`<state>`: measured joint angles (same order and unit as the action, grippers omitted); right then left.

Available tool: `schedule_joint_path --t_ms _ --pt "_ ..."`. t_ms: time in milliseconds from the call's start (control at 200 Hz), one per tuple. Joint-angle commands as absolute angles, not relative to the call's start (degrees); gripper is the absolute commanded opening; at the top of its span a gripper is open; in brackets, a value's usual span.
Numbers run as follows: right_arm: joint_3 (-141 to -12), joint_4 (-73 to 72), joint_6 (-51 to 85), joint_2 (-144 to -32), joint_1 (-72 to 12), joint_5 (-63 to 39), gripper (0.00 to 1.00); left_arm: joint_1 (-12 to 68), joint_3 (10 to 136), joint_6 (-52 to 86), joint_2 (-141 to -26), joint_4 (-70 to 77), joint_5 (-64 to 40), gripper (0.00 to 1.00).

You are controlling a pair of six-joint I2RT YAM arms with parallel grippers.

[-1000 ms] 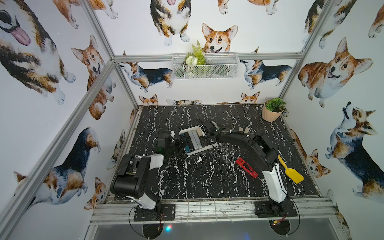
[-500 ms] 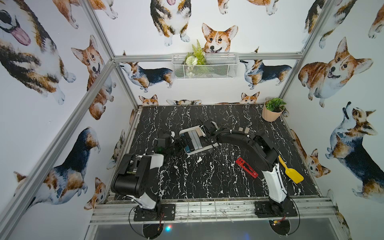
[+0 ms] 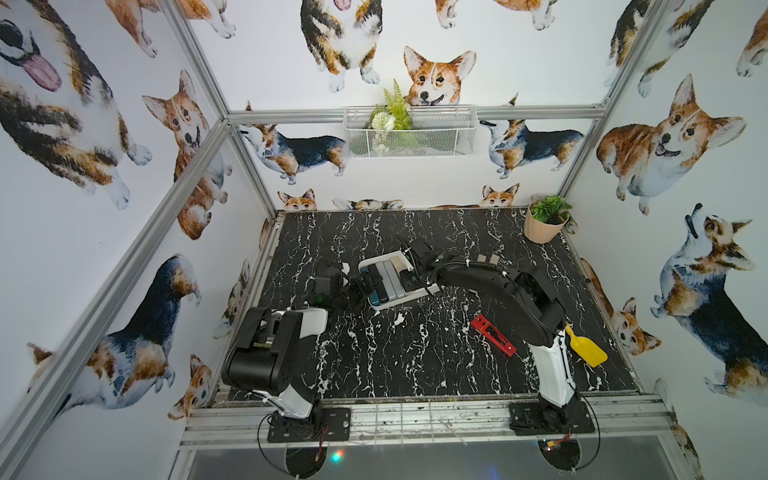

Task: Put the pruning pliers into the storage box
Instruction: Place the pruning pliers in the storage box.

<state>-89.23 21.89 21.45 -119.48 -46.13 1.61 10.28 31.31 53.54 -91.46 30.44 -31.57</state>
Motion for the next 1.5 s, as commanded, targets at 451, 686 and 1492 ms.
schedule_joint_path --t_ms 451,686,1492 --pt "-88.8 19.0 20.1 -120.6 -43.1 7.4 0.0 10.3 31.9 53.6 -91.4 30.6 -32.5 1.0" --pt "-89.9 18.2 19.8 -123.1 -42.8 5.7 0.0 10.3 32.2 53.7 -91.5 30.5 -32.5 1.0" --pt "-89.6 14.1 22.4 -124.5 -43.0 -2.1 0.0 10.3 32.1 53.9 -91.5 30.8 -32.6 1.0"
